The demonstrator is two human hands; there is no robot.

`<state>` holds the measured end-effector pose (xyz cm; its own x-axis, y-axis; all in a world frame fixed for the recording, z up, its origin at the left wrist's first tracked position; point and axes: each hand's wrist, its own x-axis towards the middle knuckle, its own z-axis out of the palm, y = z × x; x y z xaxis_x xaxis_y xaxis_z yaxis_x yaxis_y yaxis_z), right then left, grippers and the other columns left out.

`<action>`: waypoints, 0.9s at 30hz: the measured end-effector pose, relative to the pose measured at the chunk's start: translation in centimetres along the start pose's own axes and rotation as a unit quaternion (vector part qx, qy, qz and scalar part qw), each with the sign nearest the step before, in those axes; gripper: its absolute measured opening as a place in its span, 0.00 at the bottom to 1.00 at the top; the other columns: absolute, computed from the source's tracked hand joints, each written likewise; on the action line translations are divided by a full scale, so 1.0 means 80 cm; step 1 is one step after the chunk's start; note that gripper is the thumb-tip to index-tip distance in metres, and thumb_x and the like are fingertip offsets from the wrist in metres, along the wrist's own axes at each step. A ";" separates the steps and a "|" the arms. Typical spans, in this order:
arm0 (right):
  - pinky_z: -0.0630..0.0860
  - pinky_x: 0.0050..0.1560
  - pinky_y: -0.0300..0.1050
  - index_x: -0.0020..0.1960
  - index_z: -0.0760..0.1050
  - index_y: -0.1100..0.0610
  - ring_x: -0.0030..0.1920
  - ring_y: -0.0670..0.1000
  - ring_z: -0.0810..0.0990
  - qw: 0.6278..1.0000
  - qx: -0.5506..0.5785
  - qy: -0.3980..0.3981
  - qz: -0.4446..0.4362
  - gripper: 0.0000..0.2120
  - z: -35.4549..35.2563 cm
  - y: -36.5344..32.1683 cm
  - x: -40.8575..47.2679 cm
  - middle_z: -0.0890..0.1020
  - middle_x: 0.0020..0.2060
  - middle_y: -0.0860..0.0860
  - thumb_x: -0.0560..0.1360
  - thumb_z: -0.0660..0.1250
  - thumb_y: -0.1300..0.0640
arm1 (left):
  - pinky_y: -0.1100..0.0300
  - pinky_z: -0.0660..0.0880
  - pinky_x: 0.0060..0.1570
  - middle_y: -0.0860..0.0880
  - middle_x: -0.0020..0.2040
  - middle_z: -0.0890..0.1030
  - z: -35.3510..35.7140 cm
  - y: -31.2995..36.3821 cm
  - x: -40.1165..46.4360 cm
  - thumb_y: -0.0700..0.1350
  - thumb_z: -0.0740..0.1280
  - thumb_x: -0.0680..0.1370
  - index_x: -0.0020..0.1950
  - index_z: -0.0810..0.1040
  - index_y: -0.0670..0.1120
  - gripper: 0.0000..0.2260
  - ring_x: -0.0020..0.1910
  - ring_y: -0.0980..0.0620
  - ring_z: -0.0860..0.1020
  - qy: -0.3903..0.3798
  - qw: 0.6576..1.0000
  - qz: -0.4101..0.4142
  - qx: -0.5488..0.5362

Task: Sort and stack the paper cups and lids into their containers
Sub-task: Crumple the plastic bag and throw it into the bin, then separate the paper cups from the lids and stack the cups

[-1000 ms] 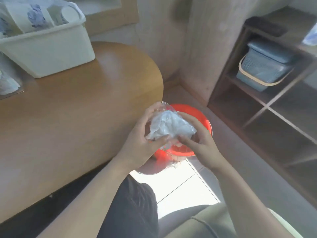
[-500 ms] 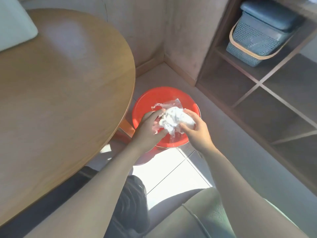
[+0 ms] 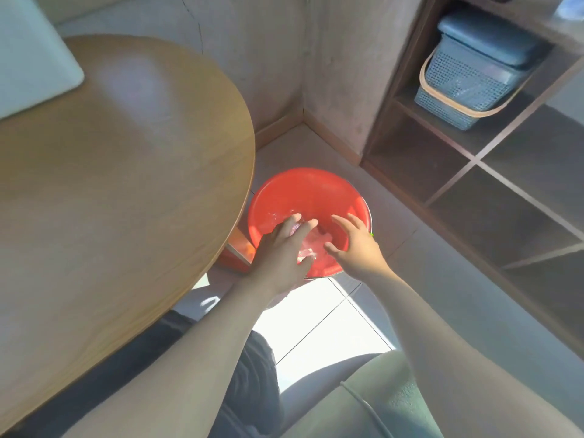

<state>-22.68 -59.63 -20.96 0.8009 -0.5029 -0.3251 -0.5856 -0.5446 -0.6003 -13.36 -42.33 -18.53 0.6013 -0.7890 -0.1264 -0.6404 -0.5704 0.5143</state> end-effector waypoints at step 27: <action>0.65 0.73 0.48 0.81 0.63 0.42 0.81 0.52 0.61 0.907 -0.073 0.053 -0.410 0.32 0.033 -0.407 -0.161 0.57 0.84 0.47 0.81 0.71 0.46 | 0.45 0.67 0.76 0.50 0.81 0.67 -0.313 -0.098 -0.315 0.52 0.71 0.81 0.81 0.69 0.54 0.28 0.79 0.48 0.67 0.371 0.924 -0.048 0.079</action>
<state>-13.59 -33.60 0.86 0.9627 0.0544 0.2651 0.1861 -0.8442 -0.5027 -11.54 -12.22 1.85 0.7838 -0.3917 0.4819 -0.5929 -0.7030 0.3927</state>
